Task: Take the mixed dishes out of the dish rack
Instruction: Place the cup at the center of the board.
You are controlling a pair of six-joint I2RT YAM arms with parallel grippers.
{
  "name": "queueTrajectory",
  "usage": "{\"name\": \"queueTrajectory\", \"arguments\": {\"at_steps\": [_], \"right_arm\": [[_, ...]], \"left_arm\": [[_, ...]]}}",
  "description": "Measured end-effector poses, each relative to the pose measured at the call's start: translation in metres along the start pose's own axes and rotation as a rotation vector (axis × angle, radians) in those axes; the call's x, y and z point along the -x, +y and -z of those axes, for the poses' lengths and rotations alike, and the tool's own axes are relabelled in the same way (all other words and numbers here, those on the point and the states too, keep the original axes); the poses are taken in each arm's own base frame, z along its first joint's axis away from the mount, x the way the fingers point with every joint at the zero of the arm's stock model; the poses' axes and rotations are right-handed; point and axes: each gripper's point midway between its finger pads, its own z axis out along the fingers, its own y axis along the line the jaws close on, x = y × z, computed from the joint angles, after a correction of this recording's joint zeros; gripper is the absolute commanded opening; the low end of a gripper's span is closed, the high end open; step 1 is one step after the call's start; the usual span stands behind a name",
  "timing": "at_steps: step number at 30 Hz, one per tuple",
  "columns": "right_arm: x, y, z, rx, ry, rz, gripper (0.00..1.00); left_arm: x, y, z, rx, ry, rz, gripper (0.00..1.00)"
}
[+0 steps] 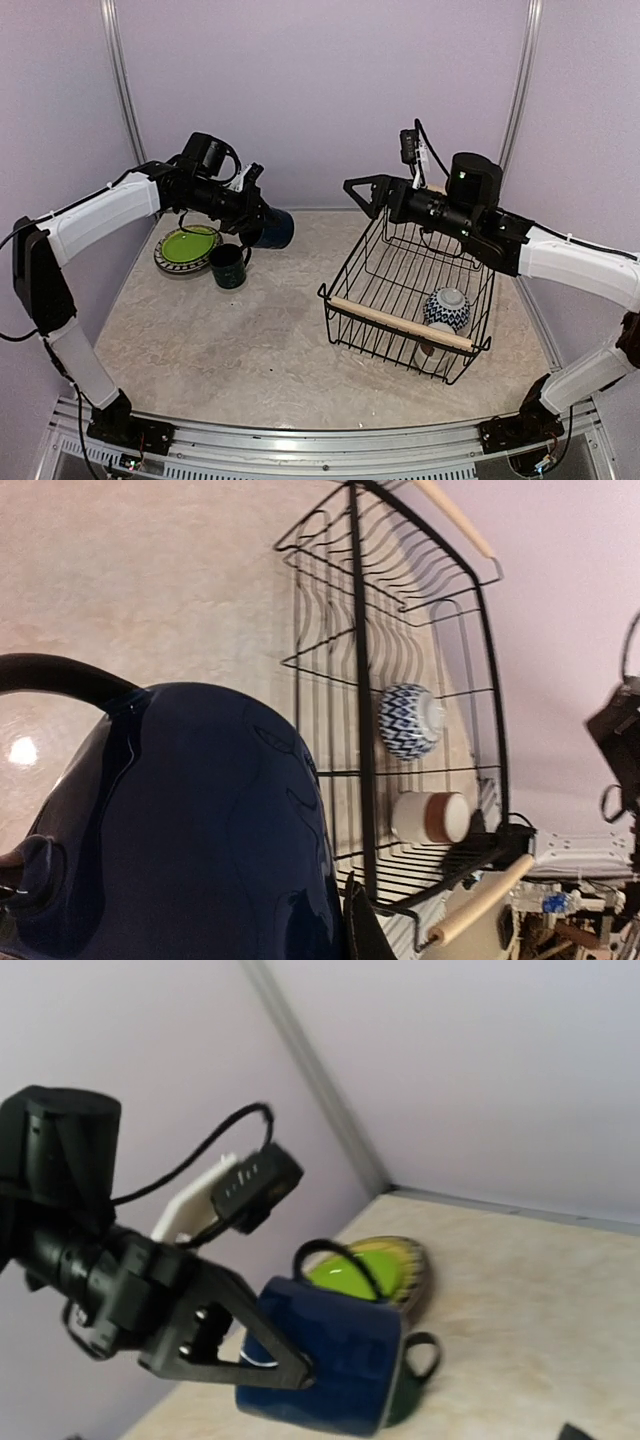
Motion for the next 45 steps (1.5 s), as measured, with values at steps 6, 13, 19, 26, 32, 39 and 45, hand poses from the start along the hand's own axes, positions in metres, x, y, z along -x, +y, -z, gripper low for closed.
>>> {"name": "queueTrajectory", "arguments": {"at_steps": [6,13,19,26,32,39,45], "right_arm": [[0.008,-0.009,0.014,-0.088,-0.009,0.040,1.00],[0.002,-0.016,0.016,-0.122,0.013,0.050,1.00],[0.000,-0.020,0.016,-0.134,0.023,0.050,1.00],[-0.007,-0.024,0.017,-0.147,0.039,0.052,1.00],[-0.010,-0.028,0.017,-0.162,0.046,0.055,1.00],[-0.019,-0.037,0.019,-0.204,0.080,0.065,1.00],[-0.030,-0.046,0.023,-0.250,0.134,0.079,1.00]], "left_arm": [[-0.015,0.047,-0.034,0.301,0.102,-0.021,0.00],[-0.063,0.087,-0.071,0.528,0.293,-0.084,0.00],[-0.070,0.117,-0.075,0.660,0.353,-0.089,0.00],[-0.078,0.137,-0.080,0.713,0.398,-0.080,0.06],[-0.083,0.141,-0.083,0.708,0.424,-0.059,0.11],[-0.080,0.141,-0.084,0.704,0.426,-0.055,0.24],[-0.079,0.138,-0.084,0.695,0.425,-0.054,0.32]]}}
